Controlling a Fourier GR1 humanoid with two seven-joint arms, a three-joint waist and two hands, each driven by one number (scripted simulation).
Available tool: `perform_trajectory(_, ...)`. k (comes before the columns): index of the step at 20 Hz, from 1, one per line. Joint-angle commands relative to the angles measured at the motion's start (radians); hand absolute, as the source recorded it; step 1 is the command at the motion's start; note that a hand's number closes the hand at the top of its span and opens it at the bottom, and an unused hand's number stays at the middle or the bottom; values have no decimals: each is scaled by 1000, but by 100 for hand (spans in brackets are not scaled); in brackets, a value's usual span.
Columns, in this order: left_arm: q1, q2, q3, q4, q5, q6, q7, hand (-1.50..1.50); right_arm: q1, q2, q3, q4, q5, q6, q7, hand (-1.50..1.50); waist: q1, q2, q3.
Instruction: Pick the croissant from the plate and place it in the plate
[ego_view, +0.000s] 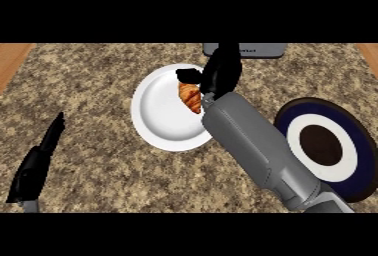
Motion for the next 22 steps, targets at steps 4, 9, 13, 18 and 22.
perform_trajectory(4,67,-10,17,-42,5,15,-1,0,183,-28,-65,-248,23,-227,-20,-150,-51,-13,2)
perform_trajectory(9,90,-5,35,-42,20,4,-25,0,449,-80,-1,-565,58,-210,-90,-150,-57,-12,1)
perform_trajectory(13,48,3,30,-83,1,9,52,0,686,-214,53,-806,29,-167,-169,-150,-50,-7,1)
perform_trajectory(18,37,-7,37,-16,4,-5,-9,0,854,-397,17,-1018,-94,-125,-245,-150,-40,-2,1)
perform_trajectory(22,36,-14,41,-21,-2,-18,-29,0,950,-366,-20,-1064,-134,-125,-324,-150,-30,0,0)
